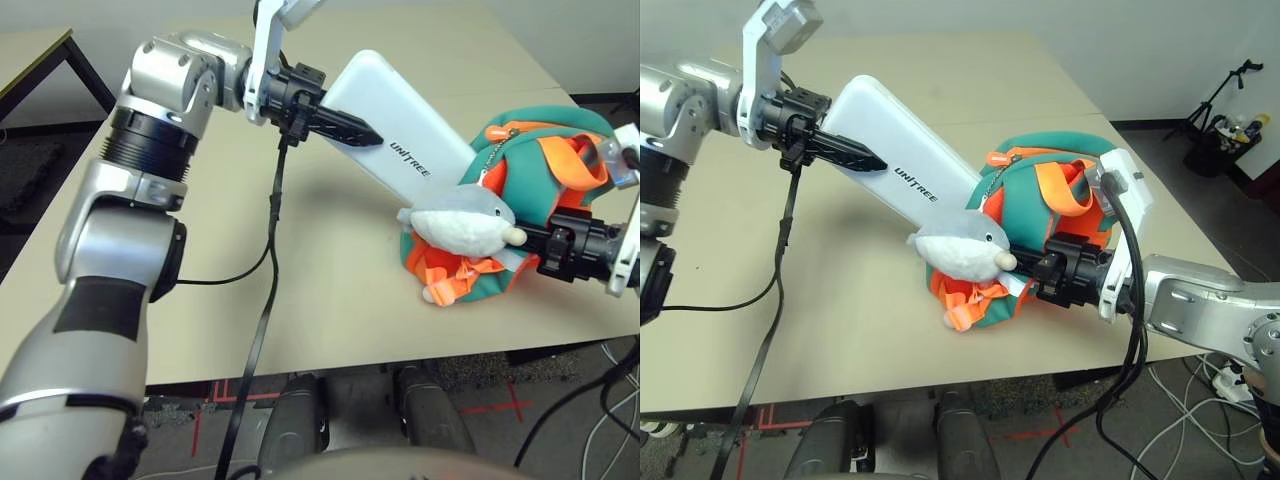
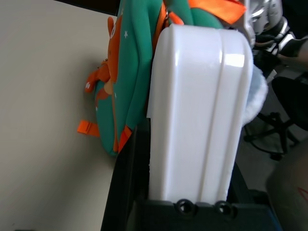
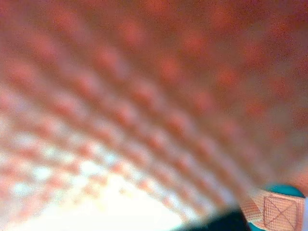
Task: Put the pencil case into the backpack and zip it.
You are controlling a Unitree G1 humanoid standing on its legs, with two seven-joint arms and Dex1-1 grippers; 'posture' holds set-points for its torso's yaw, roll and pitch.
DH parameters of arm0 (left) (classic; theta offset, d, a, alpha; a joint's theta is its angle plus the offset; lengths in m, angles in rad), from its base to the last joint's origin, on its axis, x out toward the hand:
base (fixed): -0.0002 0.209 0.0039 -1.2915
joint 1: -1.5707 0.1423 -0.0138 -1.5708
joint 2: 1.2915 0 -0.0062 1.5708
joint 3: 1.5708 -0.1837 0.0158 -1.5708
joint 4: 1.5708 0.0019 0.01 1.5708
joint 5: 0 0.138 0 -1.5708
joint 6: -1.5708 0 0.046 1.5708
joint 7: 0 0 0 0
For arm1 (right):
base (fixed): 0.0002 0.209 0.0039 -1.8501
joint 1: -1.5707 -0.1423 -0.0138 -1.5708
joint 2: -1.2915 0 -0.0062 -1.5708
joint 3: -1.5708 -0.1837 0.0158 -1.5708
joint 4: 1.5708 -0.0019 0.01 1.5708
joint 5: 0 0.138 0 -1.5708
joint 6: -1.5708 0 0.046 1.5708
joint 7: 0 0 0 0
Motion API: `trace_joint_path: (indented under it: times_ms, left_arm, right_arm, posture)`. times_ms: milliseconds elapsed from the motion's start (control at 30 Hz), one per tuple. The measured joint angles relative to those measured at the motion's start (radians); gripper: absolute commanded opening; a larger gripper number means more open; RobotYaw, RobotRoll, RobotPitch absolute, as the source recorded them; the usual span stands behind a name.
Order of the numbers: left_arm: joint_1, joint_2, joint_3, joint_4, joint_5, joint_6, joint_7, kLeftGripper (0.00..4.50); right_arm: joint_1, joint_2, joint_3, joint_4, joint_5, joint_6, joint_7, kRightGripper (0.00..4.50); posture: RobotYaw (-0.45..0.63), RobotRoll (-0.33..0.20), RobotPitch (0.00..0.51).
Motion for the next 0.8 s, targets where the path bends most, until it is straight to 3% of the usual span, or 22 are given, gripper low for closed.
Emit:
trace_joint_path:
  times_ms: [200,500,800]
  left_arm:
    - [0.045,-0.085,-0.001,-0.024,0.094,-0.124,0.069,1.29]
    - [0.094,-0.121,-0.036,-0.031,0.177,-0.169,0.075,1.29]
    - [0.118,-0.147,-0.026,-0.006,0.196,-0.143,0.085,1.29]
  right_arm:
    - [-0.024,0.018,0.016,0.014,-0.010,0.000,0.003,0.16]
    - [-0.050,0.050,0.051,0.015,-0.033,0.000,0.003,0.16]
    - [-0.053,0.069,0.054,0.018,-0.049,0.002,0.003,0.16]
  posture:
    - [-0.11,0.000,0.084]
    - [-0.12,0.000,0.079]
    - [-0.11,0.000,0.078]
